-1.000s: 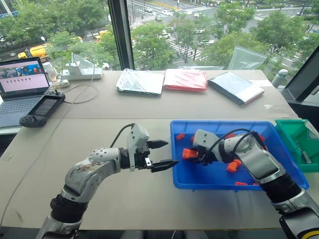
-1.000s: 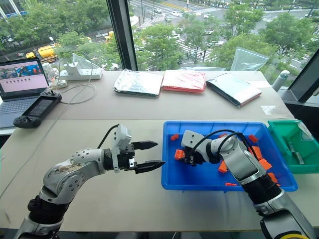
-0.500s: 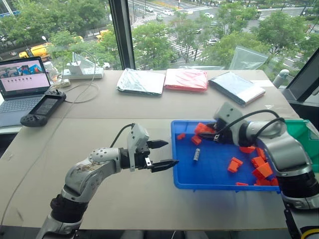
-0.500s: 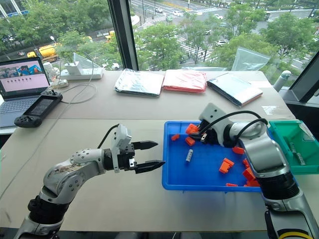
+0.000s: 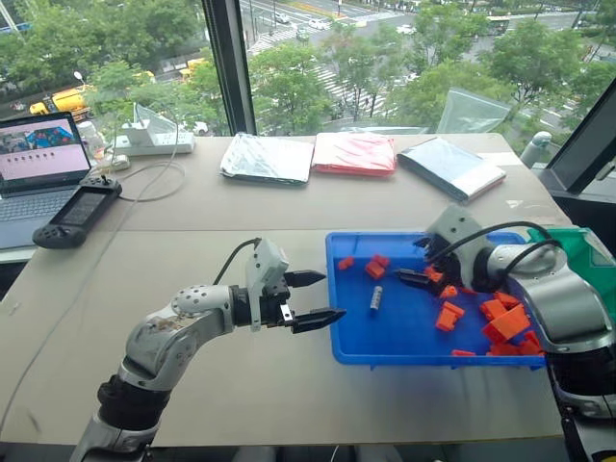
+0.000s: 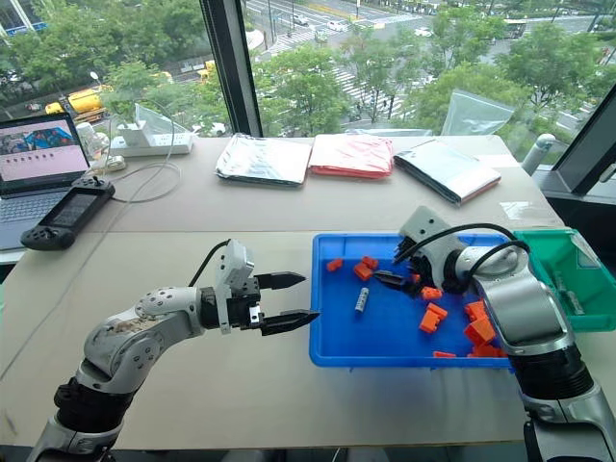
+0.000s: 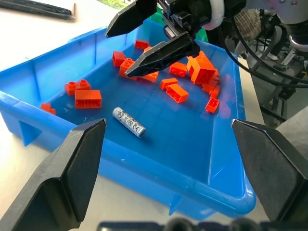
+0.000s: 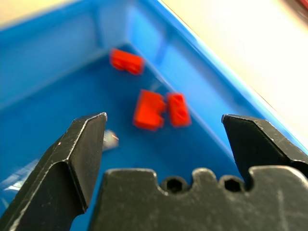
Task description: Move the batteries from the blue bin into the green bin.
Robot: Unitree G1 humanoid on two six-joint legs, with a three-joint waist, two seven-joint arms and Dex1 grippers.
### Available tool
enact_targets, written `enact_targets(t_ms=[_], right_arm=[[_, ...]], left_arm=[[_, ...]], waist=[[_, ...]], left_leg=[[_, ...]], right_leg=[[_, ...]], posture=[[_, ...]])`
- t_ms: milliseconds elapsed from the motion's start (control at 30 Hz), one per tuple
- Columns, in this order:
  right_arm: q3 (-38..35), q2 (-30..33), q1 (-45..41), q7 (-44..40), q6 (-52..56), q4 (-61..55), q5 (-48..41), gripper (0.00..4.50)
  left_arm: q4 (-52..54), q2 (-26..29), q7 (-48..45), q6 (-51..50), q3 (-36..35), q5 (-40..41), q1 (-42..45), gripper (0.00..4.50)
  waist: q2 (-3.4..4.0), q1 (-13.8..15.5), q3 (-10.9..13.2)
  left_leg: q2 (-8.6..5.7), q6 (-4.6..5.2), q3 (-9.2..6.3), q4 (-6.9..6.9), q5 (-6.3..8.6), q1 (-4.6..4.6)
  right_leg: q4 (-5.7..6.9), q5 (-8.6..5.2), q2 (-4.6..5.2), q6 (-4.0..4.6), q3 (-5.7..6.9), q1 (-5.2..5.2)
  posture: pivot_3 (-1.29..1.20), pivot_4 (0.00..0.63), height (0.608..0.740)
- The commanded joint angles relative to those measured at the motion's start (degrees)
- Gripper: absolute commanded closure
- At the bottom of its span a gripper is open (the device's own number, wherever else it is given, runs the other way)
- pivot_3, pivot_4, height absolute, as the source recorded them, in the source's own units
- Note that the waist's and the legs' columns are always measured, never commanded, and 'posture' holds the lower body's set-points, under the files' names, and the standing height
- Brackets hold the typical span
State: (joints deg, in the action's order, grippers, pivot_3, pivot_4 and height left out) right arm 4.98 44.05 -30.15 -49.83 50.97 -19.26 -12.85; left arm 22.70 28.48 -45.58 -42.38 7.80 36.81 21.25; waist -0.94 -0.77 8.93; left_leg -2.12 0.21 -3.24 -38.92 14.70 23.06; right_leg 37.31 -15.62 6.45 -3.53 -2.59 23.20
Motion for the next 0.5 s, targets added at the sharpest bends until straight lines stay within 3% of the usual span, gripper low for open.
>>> enact_targets(t_ms=[33, 500], right_arm=[[3.3, -0.1, 0.8, -2.0, 0.6, -3.7, -2.4, 0.02], [10.7, -0.4, -1.5, -1.9, -6.7, 7.0, 2.9, 0.02]], left_arm=[[1.6, -0.1, 0.1, 1.0, -0.7, 0.1, -0.1, 0.0], [2.9, 0.1, 1.2, 0.8, -1.1, -0.2, -1.3, 0.0]], waist=[[0.0, 0.1, 0.0], [-0.01, 0.0, 0.0]], left_leg=[[-0.01, 0.0, 0.0, 0.0, 0.0, 0.0], [-0.02, 0.0, -0.02, 0.0, 0.0, 0.0]], right_leg=[[0.0, 0.0, 0.0, 0.0, 0.01, 0.0], [-0.02, 0.0, 0.01, 0.0, 0.02, 0.01]], posture=[[0.0, 0.15, 0.74], [0.0, 0.15, 0.74]])
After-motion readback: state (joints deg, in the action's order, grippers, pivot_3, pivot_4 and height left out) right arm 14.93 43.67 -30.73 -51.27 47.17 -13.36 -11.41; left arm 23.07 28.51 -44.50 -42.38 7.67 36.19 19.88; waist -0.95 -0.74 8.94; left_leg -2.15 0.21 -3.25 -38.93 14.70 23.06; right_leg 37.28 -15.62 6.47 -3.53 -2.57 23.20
